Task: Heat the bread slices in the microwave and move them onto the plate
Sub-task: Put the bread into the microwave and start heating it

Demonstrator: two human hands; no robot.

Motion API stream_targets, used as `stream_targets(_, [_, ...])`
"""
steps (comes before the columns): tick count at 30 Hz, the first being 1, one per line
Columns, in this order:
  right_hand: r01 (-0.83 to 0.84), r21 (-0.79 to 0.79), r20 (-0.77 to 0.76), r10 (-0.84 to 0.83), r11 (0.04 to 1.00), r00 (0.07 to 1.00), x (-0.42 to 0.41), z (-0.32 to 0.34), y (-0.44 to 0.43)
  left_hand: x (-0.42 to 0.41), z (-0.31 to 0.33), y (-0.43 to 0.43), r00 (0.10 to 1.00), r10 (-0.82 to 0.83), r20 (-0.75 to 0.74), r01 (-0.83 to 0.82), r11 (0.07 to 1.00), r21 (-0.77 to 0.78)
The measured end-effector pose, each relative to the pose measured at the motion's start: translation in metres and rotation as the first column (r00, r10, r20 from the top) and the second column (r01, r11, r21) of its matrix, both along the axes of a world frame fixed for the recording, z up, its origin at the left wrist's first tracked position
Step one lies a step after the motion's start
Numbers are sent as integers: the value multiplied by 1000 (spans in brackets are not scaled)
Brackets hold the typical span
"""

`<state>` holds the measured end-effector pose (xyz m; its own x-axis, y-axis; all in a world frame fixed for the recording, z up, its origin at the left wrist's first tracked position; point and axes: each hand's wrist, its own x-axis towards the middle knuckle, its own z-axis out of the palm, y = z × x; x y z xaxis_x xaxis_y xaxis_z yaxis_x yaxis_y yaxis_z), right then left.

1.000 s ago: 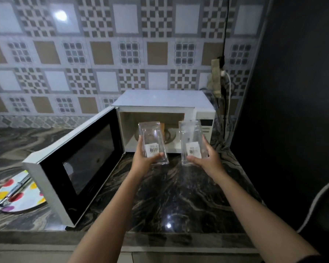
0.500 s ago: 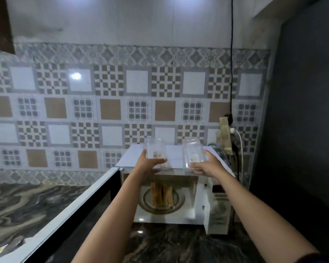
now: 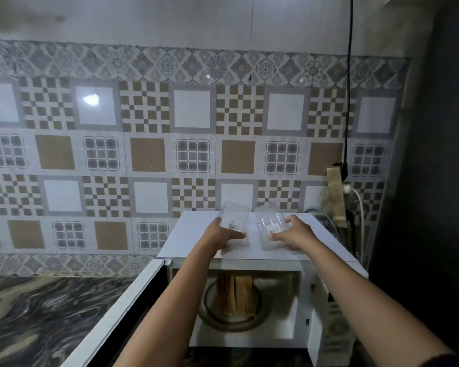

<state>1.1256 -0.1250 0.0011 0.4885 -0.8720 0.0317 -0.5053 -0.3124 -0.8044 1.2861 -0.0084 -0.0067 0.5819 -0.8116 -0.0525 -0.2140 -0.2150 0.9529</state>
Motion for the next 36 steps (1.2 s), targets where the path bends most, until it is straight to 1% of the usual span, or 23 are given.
stream_targets(2, [14,-18,-40,-15,1000,999,4,1,-3,6,-4,-5,987,86,133,-100,990,99])
stream_targets(3, [20,-22,-54,-21,1000,998,6,0,-5,8,-5,-6,978,109,176,-132,983,124])
stream_targets(6, [51,-18,-41,-51,999,998,10,-4,-8,14,-9,-13,971,121,208,-153,978,144])
stream_targets(9, [66,-8,-12,-67,998,998,12,-7,-11,23,-14,-20,952,102,288,-156,973,171])
stream_targets(14, [101,-10,-28,-101,995,994,16,-10,-16,26,-13,-21,942,142,304,-186,975,121])
stream_targets(19, [113,-13,-41,-114,993,993,17,-13,-15,22,-15,-21,932,177,315,-221,969,109])
stream_targets(24, [141,-15,44,-141,990,989,8,-15,-5,13,-15,-13,912,182,368,-250,957,147])
stream_targets(29, [110,-8,78,-110,994,991,-13,-16,12,-3,-14,8,907,187,377,-271,945,185])
stream_targets(32, [100,-41,59,-98,994,993,-29,-17,21,-22,-13,29,907,213,364,-290,941,171])
stream_targets(35, [59,-125,19,-57,990,998,-48,-19,38,-44,-12,56,892,246,379,-319,937,141])
stream_targets(36, [46,-130,16,-44,990,999,-54,-19,46,-53,-12,68,885,263,385,-332,935,125])
